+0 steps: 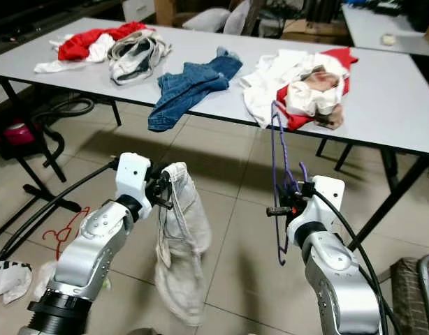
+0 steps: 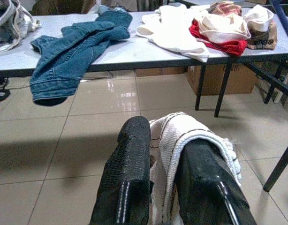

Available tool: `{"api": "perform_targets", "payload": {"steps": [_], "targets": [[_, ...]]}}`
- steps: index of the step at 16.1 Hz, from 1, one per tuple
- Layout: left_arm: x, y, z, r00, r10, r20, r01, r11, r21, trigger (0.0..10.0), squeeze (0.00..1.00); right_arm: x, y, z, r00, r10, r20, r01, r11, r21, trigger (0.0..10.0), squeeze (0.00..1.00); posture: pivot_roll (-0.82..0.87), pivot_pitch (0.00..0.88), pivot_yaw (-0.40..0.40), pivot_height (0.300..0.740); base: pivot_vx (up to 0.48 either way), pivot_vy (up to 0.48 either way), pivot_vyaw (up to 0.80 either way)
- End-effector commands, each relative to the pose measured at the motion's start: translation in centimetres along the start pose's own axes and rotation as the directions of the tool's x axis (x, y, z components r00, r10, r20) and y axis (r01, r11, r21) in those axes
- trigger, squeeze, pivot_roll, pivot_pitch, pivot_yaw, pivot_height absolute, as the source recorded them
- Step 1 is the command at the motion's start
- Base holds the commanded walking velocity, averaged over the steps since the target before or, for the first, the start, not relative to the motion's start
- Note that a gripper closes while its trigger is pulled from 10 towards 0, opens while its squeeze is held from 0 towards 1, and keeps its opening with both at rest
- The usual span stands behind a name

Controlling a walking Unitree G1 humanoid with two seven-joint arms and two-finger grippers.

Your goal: Hang hanger

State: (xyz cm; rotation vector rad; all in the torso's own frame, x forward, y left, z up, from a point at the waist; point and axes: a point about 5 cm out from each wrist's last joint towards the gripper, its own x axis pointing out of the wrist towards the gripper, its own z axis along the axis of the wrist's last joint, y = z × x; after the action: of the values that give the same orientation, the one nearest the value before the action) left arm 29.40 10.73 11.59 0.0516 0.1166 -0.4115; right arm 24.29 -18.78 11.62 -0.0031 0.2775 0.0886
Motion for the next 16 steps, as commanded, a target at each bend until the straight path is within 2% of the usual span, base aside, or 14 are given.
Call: {"api": "perform_targets", "payload": {"steps": [1, 7, 9, 16], "targets": [[-0.01, 0.34, 1.22, 0.998, 0.003, 0.058, -0.004, 1.000, 0.022, 10.0, 0.00, -0.04, 0.08, 0.24, 1.000, 0.004, 0.007, -0.004, 1.000, 0.003, 10.0, 0.00, -0.04, 0.000, 0.033, 0.740, 0.000, 0.000, -0.78], [-0.03, 0.16, 1.31, 0.997, -0.024, 0.077, 0.023, 1.000, 0.007, 10.0, 0.00, -0.30, -0.48, 0.43, 1.000, -0.003, 0.014, 0.003, 1.000, -0.007, 10.0, 0.00, -0.04, 0.000, 0.035, 0.740, 0.000, 0.000, -0.78], [-0.02, 0.27, 1.45, 0.996, -0.029, 0.080, 0.030, 1.000, -0.004, 10.0, 0.00, -0.29, -0.67, 0.69, 1.000, -0.005, 0.027, 0.005, 1.000, -0.014, 10.0, 0.00, -0.04, 0.000, 0.037, 0.740, 0.000, 0.000, 0.00], [0.00, 0.34, 1.36, 0.997, -0.038, 0.075, 0.039, 0.999, -0.010, 10.0, 0.00, -0.34, -0.35, 0.53, 1.000, 0.004, 0.025, -0.003, 1.000, -0.019, 10.0, 0.00, -0.04, 0.003, 0.040, 0.740, 0.252, 0.000, 0.00]]}}
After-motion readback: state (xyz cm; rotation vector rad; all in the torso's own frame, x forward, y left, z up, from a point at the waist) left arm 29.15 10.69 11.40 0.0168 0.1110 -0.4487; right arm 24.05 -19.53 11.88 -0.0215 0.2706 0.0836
